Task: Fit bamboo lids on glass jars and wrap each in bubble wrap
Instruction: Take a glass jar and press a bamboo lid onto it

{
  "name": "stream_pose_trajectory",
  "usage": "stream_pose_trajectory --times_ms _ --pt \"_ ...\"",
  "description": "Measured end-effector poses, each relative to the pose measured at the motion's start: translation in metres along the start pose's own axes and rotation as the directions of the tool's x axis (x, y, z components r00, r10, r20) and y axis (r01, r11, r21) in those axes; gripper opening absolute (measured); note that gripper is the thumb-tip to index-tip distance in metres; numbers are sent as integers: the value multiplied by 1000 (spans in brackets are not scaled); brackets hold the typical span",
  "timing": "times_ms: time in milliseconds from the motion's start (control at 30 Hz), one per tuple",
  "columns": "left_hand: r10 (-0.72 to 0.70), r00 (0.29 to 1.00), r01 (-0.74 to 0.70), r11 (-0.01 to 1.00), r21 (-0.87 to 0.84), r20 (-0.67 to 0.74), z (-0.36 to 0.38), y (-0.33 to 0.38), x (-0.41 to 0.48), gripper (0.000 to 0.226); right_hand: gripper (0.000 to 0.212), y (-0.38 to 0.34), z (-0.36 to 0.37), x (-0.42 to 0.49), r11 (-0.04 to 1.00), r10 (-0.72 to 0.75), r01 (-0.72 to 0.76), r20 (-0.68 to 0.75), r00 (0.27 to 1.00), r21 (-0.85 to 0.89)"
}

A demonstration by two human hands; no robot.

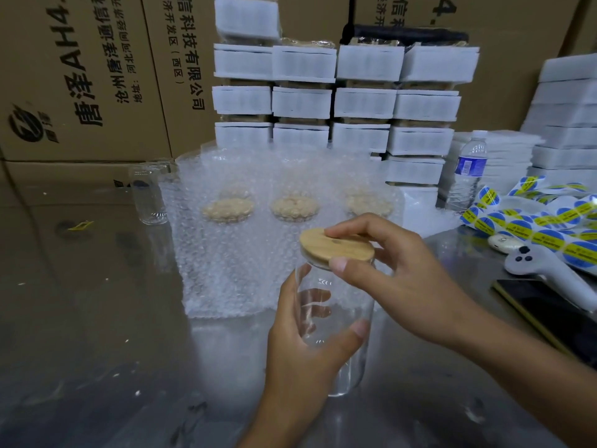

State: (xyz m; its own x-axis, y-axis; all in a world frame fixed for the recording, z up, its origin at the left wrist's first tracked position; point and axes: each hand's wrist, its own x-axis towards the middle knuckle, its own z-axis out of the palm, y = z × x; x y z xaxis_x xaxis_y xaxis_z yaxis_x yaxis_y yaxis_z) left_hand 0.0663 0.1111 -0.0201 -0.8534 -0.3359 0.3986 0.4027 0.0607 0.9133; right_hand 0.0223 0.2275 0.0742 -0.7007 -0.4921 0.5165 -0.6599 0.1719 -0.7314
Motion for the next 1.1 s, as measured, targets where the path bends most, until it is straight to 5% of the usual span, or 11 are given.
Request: stream_pose_trajectory --times_ms 467,833,1000,1100 --pt "44 999 -43 999 -25 29 1 2 1 85 28 7 28 1 989 -66 87 -169 983 119" --pt "38 999 -38 999 14 8 -2 4 -5 76 31 6 3 -5 999 -44 44 1 999 20" --pt "28 998 -31 998 -46 -58 -2 -4 -3 85 6 34 -32 3 966 -87 185 -448 890 180" --pt "27 998 -29 998 -50 -52 0 -6 2 87 20 66 -60 28 988 10 84 -604 797 128"
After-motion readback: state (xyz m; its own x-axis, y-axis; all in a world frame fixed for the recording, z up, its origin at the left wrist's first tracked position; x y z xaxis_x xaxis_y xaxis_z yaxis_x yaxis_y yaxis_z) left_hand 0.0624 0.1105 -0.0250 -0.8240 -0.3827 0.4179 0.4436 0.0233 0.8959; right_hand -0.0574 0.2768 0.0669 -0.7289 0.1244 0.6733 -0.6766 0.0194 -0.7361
